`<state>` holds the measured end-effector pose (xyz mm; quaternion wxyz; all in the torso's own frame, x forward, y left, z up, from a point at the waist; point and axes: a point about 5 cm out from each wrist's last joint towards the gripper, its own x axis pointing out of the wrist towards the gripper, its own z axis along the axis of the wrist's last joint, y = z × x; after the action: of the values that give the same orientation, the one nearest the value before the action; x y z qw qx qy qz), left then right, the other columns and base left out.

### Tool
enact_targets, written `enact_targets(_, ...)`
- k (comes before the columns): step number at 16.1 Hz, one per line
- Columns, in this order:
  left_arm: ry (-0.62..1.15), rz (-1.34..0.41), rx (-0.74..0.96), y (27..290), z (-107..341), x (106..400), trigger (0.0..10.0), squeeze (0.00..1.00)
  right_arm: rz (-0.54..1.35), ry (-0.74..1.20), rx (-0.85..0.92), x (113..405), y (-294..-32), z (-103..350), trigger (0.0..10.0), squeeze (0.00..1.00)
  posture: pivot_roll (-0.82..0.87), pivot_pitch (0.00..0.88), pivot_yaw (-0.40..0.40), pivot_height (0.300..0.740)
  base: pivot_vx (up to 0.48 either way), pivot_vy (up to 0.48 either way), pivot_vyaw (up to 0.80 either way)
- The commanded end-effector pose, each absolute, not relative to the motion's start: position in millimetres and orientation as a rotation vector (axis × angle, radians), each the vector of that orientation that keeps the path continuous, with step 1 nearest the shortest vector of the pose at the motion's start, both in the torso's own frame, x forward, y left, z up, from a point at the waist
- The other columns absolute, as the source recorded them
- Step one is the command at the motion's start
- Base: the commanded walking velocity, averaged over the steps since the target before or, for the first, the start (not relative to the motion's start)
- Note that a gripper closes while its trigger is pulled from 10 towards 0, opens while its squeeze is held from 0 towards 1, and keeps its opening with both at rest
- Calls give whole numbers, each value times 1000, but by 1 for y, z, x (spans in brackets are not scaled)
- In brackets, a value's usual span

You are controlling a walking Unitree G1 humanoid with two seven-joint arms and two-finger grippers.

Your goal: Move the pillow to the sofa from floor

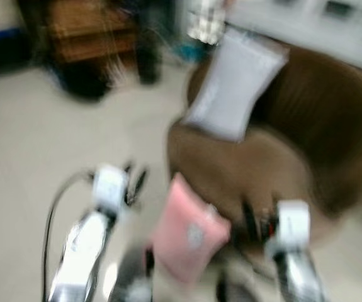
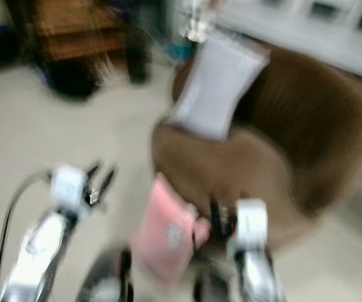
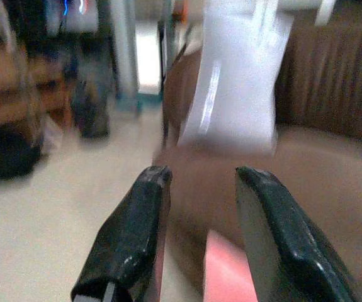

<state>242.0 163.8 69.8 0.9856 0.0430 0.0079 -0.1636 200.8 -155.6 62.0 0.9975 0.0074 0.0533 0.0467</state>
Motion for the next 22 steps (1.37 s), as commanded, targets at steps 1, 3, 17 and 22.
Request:
enact_targets(1,41,-258,23,172,69,245,10000,0,119,123,45,198,-150,58,10000,0,47,54,-20,596,0,0,0)
enact_targets(3,103,-239,-68,175,62,243,10000,0,127,123,47,200,-149,56,10000,0,48,56,-25,596,0,0,0)
enact_targets(17,78,-382,84,167,65,247,10000,0,56,228,47,205,-154,29,10000,0,60,56,-41,596,115,0,0)
enact_targets(22,75,-397,91,166,65,247,10000,0,61,228,52,203,-152,29,10000,0,56,56,-28,596,381,0,-280)
